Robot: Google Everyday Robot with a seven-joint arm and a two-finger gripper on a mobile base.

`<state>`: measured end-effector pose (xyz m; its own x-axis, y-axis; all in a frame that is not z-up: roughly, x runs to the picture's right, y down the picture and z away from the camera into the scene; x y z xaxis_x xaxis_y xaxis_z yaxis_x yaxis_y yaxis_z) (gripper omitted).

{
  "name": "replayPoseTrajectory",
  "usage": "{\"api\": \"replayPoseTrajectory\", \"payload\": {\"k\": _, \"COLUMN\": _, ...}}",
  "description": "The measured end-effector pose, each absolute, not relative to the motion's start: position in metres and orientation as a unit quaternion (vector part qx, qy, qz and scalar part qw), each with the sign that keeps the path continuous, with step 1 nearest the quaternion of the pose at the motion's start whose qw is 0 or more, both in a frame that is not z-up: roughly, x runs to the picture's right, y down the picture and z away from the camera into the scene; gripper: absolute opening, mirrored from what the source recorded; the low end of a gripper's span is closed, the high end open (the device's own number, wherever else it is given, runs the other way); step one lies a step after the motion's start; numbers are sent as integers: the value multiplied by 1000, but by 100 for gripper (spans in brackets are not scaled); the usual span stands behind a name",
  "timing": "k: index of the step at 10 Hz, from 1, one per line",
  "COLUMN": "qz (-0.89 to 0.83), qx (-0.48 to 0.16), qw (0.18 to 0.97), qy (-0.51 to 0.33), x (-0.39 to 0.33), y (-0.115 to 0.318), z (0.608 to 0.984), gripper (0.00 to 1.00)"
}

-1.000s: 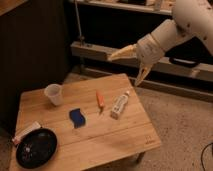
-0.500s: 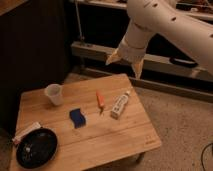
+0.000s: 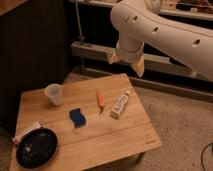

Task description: Stand the bottle upright

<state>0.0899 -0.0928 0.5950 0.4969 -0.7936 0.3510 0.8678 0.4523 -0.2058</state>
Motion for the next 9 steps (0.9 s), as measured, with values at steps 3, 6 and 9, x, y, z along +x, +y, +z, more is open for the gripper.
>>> {"api": "replayPoseTrajectory", "payload": {"k": 3, "qz": -468, "qx": -202, "qw": 845, "qy": -164, "x": 102, "y": -77, "z": 631, "gripper": 80}}
{"api": "replayPoseTrajectory", "payload": {"k": 6, "qz": -461, "qx": -215, "qw": 846, "qy": -159, "x": 127, "y": -58, "z": 661, "gripper": 80}}
{"api": "replayPoseTrajectory", "payload": {"k": 9, "qz": -439, "qx": -220, "qw": 857, "qy": -157, "x": 156, "y": -32, "z": 684, "gripper": 80}}
